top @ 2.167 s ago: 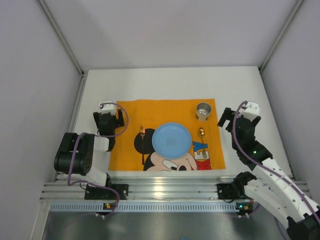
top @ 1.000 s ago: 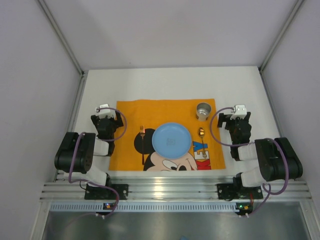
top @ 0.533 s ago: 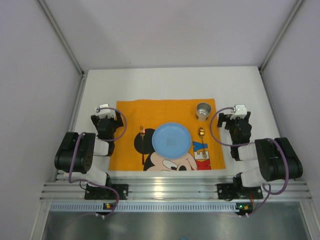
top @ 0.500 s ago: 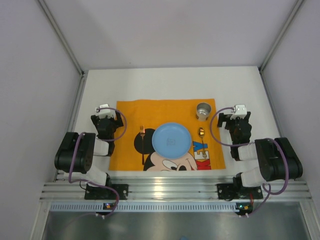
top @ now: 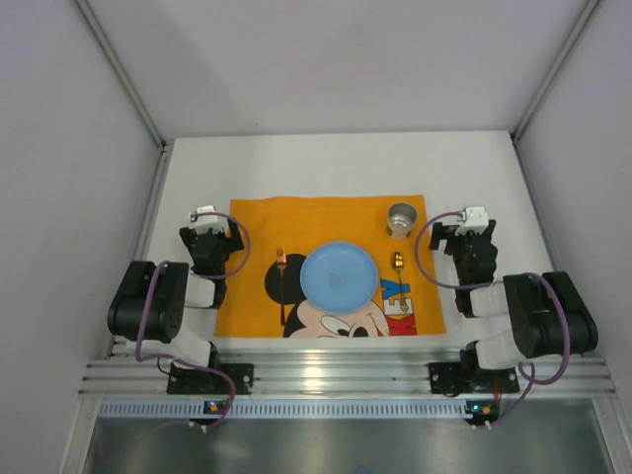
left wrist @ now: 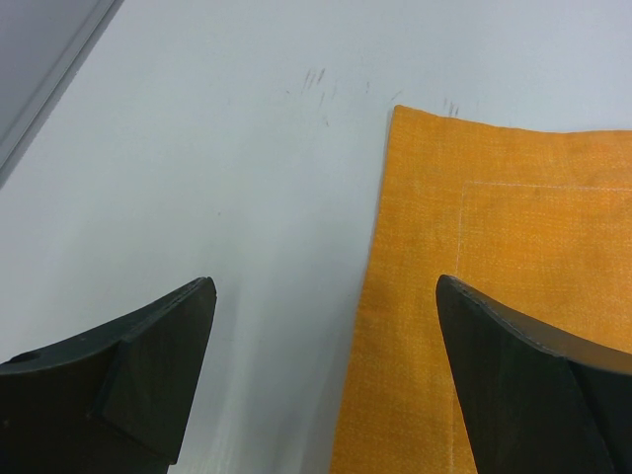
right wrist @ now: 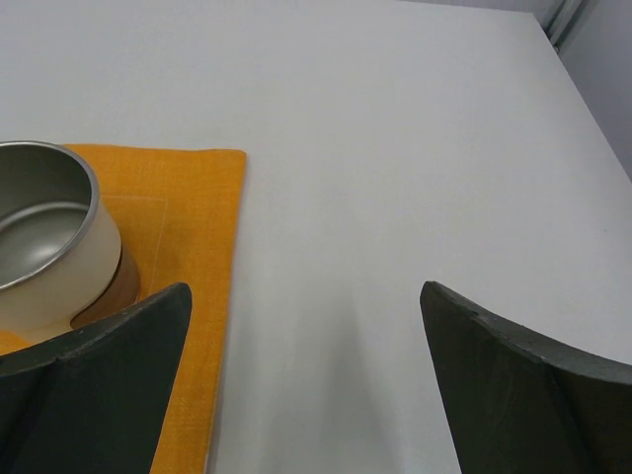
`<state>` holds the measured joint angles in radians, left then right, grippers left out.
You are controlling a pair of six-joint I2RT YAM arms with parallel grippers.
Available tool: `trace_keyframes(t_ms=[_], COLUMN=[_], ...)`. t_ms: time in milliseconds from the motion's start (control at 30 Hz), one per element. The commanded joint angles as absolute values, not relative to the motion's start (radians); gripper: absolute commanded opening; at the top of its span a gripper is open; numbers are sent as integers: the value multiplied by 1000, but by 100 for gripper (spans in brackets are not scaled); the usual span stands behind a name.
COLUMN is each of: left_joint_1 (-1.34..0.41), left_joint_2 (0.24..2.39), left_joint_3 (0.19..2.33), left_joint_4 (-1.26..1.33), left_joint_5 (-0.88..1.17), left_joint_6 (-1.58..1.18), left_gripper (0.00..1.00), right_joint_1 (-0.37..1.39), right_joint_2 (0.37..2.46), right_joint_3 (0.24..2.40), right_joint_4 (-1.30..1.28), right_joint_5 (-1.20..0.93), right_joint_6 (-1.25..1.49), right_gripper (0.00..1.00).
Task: Set the dinner table for one person
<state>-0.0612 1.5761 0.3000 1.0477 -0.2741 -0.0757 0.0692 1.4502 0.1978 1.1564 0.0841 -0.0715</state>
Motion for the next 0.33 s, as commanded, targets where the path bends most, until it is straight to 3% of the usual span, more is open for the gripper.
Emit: trace_keyframes(t_ms=[0, 300], left_joint_1=[-57, -57], left_joint_2=[1572, 1572], left_joint_3=[296, 295], left_joint_4=[1140, 1140], left_joint_5=[-268, -268], left_joint_6=[-78, -78], left_gripper=[99, 98], right_joint_1=[57, 20], right_joint_2=[1448, 1448], right_joint_3=[225, 261], right_joint_4=[1221, 1147], right_joint_5=[61, 78], right_joint_6=[-77, -21], right_gripper=[100, 100])
